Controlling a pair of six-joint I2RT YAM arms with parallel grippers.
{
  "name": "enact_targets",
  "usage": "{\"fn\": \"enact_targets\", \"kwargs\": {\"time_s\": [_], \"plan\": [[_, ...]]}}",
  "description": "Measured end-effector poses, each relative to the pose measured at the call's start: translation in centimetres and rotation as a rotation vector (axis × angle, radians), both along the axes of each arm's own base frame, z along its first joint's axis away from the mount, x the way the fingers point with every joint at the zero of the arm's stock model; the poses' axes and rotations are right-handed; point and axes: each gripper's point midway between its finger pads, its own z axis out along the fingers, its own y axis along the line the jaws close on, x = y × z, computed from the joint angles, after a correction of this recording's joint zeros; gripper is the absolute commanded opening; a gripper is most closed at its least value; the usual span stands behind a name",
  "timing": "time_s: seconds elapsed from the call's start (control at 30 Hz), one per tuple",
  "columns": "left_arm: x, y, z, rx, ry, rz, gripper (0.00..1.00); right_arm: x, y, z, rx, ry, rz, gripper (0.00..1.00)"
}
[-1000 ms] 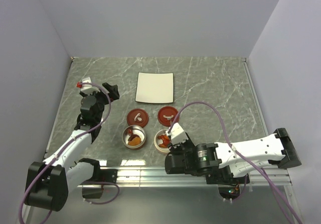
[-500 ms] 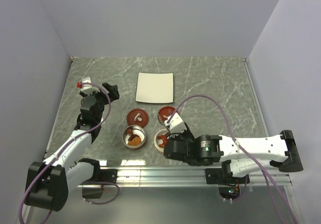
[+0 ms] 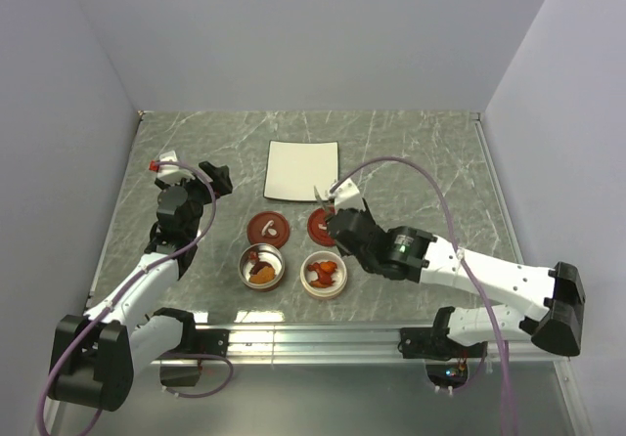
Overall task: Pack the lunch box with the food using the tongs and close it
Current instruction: Put down the clamp
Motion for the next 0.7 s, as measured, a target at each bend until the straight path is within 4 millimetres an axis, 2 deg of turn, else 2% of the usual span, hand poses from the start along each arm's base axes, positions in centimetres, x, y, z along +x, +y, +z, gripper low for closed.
{"fn": "enact_targets", "kwargs": {"time_s": [0.4, 0.53, 0.7], "plan": [[0.0, 0.1, 0.0, 0.000, 0.000, 0.004, 0.99, 7.4, -4.2, -1.7, -0.022, 0.040, -0.115, 0.53], [0.0, 0.2, 0.0, 0.000, 0.001, 0.004, 0.99, 9.1, -5.7, -2.9, -0.044, 0.069, -0.151, 0.53], [0.1, 0.2, -0.2, 0.001, 0.004, 0.004, 0.99, 10.2, -6.9, -5.0, -0.083, 0.119, -0.182, 0.53]]}}
